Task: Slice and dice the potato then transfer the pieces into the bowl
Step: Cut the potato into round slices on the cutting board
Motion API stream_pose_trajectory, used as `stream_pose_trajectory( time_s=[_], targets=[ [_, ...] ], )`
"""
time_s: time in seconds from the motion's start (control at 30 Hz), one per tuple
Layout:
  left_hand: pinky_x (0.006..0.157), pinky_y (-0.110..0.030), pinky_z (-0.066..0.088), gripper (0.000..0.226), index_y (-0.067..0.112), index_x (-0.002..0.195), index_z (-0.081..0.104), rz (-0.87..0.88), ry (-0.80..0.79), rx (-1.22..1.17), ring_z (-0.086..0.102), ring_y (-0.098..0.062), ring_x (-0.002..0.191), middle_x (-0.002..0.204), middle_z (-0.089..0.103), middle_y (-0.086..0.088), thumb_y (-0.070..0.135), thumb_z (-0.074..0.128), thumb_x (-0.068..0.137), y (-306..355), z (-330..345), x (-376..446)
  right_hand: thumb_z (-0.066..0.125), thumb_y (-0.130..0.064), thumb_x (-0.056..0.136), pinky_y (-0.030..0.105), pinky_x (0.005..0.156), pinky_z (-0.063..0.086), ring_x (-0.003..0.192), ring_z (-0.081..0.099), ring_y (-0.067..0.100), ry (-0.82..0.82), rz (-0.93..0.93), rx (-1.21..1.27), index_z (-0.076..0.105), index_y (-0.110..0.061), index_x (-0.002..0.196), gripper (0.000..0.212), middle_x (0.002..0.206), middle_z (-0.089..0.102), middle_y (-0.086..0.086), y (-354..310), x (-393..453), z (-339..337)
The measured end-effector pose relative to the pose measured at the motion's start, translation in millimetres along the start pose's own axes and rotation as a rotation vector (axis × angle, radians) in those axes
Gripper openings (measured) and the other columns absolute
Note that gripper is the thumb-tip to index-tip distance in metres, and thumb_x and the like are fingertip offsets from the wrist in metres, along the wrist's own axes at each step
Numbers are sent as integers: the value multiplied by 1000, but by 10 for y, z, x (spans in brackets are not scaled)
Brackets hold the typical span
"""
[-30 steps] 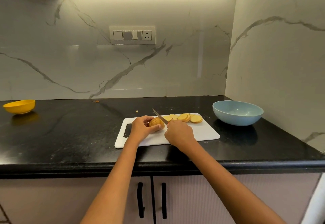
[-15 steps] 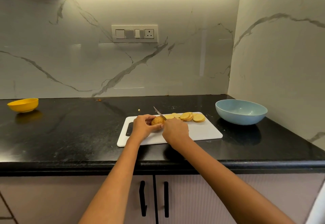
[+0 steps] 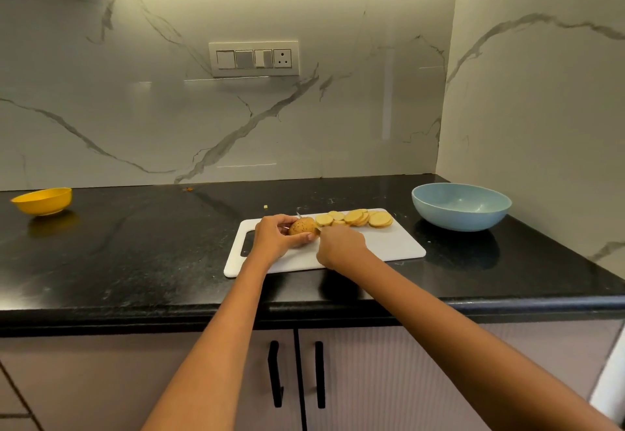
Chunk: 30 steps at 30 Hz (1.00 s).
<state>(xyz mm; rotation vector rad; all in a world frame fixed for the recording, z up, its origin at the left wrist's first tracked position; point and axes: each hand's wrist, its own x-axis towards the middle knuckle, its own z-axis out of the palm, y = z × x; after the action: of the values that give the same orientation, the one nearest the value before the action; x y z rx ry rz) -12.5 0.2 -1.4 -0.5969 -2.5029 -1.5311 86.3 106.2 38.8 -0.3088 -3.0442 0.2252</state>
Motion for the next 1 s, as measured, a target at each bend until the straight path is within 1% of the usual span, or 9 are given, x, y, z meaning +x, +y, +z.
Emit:
stream_pose_trajectory(
  time_s=[0.1, 0.17, 0.3, 0.4, 0.5, 0.67, 0.73, 0.87, 1.0],
  targets=[
    [83, -24, 47, 64, 9, 117, 62, -9, -10, -18, 61, -19, 100, 111, 66, -7, 26, 87, 61, 3, -2, -16, 46, -20, 96, 28, 84, 42, 111, 54, 23, -91, 23, -22, 53, -9, 123, 30, 122, 56, 8, 75, -37, 1],
    [83, -25, 49, 63, 9, 116, 63, -7, -7, -34, 62, -19, 100, 110, 66, -8, 24, 87, 60, 1, -7, -23, 45, -20, 96, 28, 86, 43, 111, 54, 23, -101, 29, -36, 52, -8, 123, 31, 123, 56, 9, 69, -11, -42],
    [86, -25, 47, 63, 10, 119, 61, -17, -12, -19, 59, -17, 100, 115, 65, -9, 26, 85, 63, -1, -6, -17, 44, -20, 97, 28, 88, 43, 112, 55, 23, -59, 17, -57, 53, -9, 123, 30, 124, 57, 8, 90, -34, -71],
    [86, -24, 44, 65, 9, 123, 58, -16, -23, -12, 57, -18, 104, 120, 62, -9, 27, 83, 66, 5, 2, -24, 41, -21, 98, 29, 88, 43, 113, 54, 23, -16, 3, -95, 51, -11, 126, 31, 132, 52, 8, 165, -115, 14],
    [87, -24, 43, 62, 8, 125, 57, -8, -25, -4, 56, -20, 110, 123, 60, -9, 28, 80, 71, 20, 5, -28, 37, -17, 100, 28, 86, 43, 112, 55, 23, 40, -27, -163, 51, -11, 126, 31, 127, 55, 8, 163, -142, 75],
    [82, -23, 39, 43, 6, 117, 62, 15, 23, 52, 56, -15, 99, 116, 65, -10, 33, 67, 83, 23, 29, -19, 41, -13, 98, 27, 81, 43, 108, 57, 22, 64, -60, -250, 54, -9, 122, 27, 120, 58, 8, 202, -156, 104],
    [83, -24, 40, 42, 6, 117, 62, 6, 26, 49, 57, -18, 103, 116, 65, -11, 33, 66, 84, 16, 27, -9, 41, -15, 98, 27, 79, 42, 106, 57, 22, 61, -50, -236, 55, -10, 121, 27, 119, 58, 8, 261, -162, 101],
    [90, -27, 42, 49, 8, 123, 57, -16, -23, 16, 55, -22, 112, 123, 59, -10, 27, 71, 81, 1, 15, 5, 43, -17, 97, 25, 76, 41, 101, 59, 20, 85, 12, -119, 58, -12, 117, 26, 113, 61, 5, 362, -130, 42],
    [93, -30, 43, 51, 10, 123, 57, -27, -52, -23, 56, -22, 110, 123, 59, -9, 22, 75, 77, 5, 3, 3, 44, -15, 96, 25, 74, 44, 97, 61, 20, 123, 97, 12, 60, -10, 113, 24, 108, 63, 6, 424, -102, -88]
  ],
)
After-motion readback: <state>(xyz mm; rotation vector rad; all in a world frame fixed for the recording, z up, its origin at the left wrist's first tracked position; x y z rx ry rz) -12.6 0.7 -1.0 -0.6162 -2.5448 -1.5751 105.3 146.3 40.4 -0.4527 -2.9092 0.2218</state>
